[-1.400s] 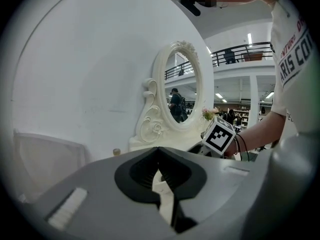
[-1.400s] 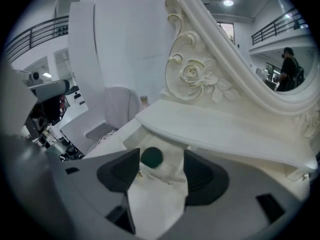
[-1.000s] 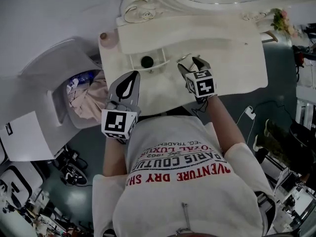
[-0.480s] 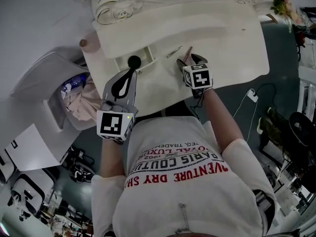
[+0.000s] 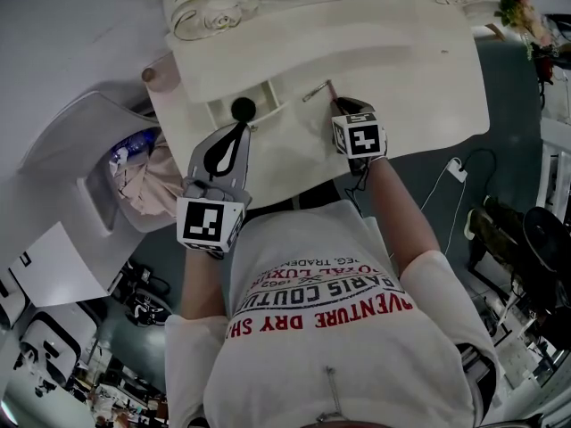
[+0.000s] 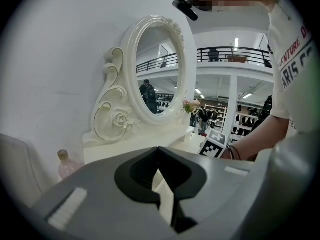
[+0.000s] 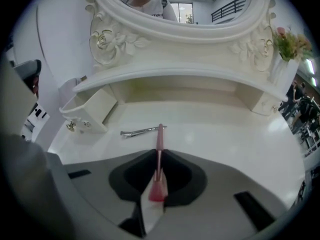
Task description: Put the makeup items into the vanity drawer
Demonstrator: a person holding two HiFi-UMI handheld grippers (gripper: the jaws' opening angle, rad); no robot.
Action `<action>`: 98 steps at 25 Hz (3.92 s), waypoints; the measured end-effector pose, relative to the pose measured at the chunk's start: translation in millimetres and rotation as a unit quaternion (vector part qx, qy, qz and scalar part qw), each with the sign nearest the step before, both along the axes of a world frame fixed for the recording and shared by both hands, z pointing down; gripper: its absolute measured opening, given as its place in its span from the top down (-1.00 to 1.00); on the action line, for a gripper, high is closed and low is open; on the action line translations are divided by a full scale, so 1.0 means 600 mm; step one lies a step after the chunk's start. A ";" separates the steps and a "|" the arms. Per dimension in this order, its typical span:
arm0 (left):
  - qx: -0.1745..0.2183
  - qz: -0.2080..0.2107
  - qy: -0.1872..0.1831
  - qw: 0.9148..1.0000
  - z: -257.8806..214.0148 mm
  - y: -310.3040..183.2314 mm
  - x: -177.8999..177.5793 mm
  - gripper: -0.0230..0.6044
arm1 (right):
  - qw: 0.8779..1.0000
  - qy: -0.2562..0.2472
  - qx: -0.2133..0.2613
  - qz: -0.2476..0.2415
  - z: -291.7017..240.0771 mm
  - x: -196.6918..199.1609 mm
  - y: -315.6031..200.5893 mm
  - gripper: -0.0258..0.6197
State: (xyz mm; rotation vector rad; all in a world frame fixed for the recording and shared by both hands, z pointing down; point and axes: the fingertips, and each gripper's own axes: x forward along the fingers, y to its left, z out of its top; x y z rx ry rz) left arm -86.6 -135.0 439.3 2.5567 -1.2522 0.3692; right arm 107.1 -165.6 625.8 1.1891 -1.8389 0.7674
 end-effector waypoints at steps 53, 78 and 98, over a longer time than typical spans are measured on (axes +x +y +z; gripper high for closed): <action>0.050 -0.275 -0.030 0.960 -0.067 0.147 -0.223 0.89 | 0.884 -0.076 0.085 -0.454 -0.145 -0.393 0.031 0.35; 0.018 -0.090 -0.016 0.996 -0.028 0.027 -0.067 0.89 | 0.981 -0.023 0.044 -0.188 -0.056 -0.104 -0.001 0.35; -0.010 -0.084 -0.016 0.996 0.003 0.015 -0.099 0.89 | 0.973 0.076 0.072 -0.204 -0.021 -0.126 -0.022 0.72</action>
